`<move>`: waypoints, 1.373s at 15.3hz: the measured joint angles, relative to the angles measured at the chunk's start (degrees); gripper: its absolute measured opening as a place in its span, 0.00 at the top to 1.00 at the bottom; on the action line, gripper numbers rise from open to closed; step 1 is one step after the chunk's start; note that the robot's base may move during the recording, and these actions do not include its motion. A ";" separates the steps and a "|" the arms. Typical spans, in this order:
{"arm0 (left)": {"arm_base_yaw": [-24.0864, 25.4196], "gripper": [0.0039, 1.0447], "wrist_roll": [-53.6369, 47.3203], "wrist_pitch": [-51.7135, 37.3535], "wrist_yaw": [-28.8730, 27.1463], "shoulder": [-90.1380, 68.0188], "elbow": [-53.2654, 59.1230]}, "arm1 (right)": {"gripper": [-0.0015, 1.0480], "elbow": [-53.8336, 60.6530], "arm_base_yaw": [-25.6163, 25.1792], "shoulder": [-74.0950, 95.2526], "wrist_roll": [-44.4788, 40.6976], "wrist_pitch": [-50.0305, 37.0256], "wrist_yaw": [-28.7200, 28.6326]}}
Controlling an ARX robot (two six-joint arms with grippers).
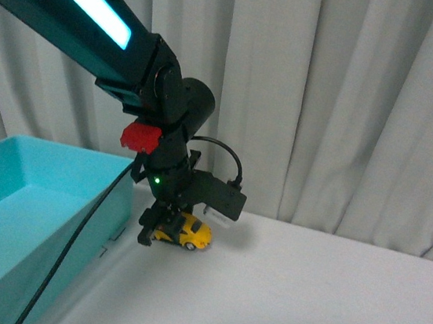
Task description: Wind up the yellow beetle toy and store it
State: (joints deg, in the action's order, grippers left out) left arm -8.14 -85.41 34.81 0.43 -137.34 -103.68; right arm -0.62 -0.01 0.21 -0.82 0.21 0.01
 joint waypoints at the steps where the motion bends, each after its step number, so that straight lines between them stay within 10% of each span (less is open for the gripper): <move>1: -0.35 0.61 1.07 -0.50 1.81 2.23 1.49 | 0.06 0.00 0.00 0.00 -0.02 0.00 0.02; 6: 0.92 0.62 11.65 -11.02 19.08 21.18 11.50 | 0.06 0.00 0.00 0.00 0.00 0.02 0.00; 9: 6.73 0.62 23.08 -22.56 20.35 32.94 21.27 | 0.06 0.00 0.00 0.00 0.00 0.02 0.00; 14: 19.93 0.62 46.82 -22.05 14.78 43.98 33.83 | 0.06 0.00 0.00 0.00 0.00 0.00 0.00; 21: 31.61 0.62 55.21 -19.91 3.02 31.87 37.16 | 0.06 0.00 0.00 0.00 -0.02 0.00 0.00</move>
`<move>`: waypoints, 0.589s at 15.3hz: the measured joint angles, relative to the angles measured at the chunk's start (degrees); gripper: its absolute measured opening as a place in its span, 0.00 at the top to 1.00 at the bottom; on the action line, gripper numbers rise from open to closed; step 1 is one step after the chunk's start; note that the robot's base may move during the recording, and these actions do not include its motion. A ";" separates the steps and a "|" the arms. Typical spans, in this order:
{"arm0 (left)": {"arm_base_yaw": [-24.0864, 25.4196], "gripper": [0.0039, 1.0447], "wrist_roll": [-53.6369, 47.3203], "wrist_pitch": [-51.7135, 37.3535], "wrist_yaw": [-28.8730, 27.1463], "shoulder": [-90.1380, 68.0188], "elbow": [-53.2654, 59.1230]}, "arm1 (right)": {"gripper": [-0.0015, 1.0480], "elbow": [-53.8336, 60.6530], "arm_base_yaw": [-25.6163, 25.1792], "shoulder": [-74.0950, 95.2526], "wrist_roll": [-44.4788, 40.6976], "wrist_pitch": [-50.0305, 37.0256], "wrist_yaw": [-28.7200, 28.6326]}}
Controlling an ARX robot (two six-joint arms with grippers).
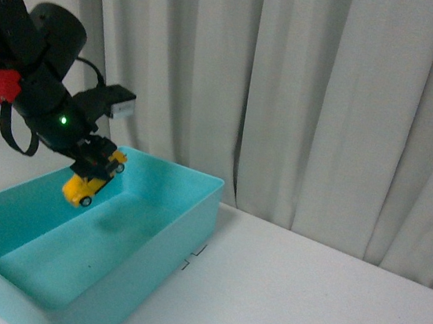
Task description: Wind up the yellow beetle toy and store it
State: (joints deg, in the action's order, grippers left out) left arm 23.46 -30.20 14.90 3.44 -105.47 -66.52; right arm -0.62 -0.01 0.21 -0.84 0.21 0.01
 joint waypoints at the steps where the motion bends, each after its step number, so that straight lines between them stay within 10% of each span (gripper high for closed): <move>1: -0.09 0.62 0.26 -0.37 -0.81 -2.25 0.00 | 0.06 0.00 0.00 0.00 0.02 0.00 0.00; 9: -5.33 0.62 5.33 -1.88 -5.70 -13.14 -0.98 | 0.06 0.00 0.00 0.00 0.02 0.00 0.00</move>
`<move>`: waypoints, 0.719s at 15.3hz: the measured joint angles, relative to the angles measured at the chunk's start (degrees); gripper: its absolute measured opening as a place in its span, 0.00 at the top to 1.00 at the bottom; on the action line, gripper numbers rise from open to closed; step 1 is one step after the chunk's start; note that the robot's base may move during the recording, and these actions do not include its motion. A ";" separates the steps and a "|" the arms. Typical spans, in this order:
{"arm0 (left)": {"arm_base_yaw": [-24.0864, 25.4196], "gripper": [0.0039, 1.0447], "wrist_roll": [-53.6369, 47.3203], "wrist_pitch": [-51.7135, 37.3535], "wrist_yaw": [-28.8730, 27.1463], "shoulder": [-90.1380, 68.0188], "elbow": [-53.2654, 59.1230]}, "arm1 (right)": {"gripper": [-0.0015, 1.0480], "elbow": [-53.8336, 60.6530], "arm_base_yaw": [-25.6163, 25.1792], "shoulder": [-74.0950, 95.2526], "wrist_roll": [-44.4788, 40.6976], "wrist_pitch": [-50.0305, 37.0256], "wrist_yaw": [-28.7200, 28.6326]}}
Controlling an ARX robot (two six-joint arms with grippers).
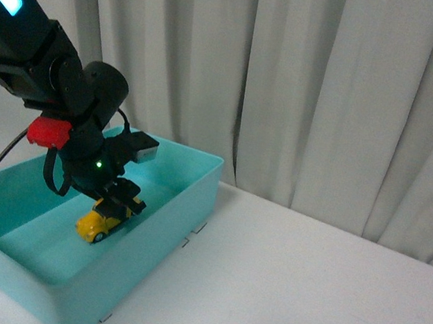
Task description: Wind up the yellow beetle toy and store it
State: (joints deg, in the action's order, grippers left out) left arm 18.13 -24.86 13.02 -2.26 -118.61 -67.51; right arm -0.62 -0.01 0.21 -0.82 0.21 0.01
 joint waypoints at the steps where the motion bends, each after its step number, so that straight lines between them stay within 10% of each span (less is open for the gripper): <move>1: -0.09 0.50 2.01 0.24 -0.13 -0.52 -0.37 | 0.06 0.00 0.00 0.00 0.00 0.00 0.00; 6: 0.22 0.05 4.42 -0.46 6.64 3.72 0.98 | 0.06 0.00 0.00 0.00 0.00 0.00 0.00; 11: 3.65 0.06 6.10 -9.25 21.11 26.49 9.44 | 0.06 0.00 0.00 0.00 0.00 0.02 0.00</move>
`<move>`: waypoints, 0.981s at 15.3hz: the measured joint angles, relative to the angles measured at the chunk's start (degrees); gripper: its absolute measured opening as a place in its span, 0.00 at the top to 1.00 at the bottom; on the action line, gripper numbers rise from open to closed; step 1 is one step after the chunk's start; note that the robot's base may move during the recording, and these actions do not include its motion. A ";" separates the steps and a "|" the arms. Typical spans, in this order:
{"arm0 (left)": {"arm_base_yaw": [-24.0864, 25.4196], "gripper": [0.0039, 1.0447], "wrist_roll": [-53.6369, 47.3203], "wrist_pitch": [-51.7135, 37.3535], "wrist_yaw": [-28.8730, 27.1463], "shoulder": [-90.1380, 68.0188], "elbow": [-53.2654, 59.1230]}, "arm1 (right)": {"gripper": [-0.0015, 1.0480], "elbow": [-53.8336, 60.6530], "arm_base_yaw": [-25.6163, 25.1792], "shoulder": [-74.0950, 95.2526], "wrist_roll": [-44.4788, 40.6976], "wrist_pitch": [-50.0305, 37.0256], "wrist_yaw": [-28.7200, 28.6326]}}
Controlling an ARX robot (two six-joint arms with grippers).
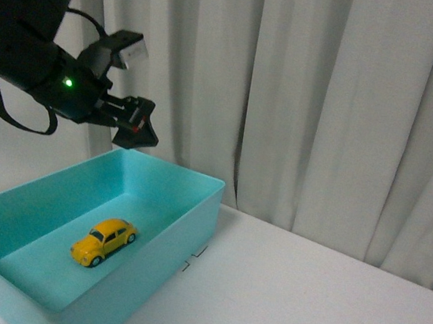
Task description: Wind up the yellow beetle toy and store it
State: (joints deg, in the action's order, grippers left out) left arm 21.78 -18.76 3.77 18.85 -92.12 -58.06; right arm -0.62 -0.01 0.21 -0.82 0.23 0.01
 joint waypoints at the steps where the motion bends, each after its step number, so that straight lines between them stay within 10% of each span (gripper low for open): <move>1: 0.83 0.06 0.66 -0.81 3.02 6.10 2.95 | 0.06 0.00 0.00 0.00 0.00 -0.02 0.00; 4: -1.70 0.31 12.57 -25.40 0.92 30.80 22.12 | 0.06 0.00 0.00 0.00 0.00 -0.02 0.02; 9: -10.36 0.99 18.38 -19.71 -7.10 61.66 43.30 | 0.06 0.00 0.00 0.00 0.00 -0.02 -0.02; 15: -18.78 0.99 18.56 -18.82 -16.52 69.57 50.60 | 0.06 0.00 0.00 0.00 0.00 -0.02 0.00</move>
State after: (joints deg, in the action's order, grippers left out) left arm 3.01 -0.21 -15.05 2.33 -22.55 -7.46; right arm -0.62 -0.01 0.21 -0.82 0.21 0.01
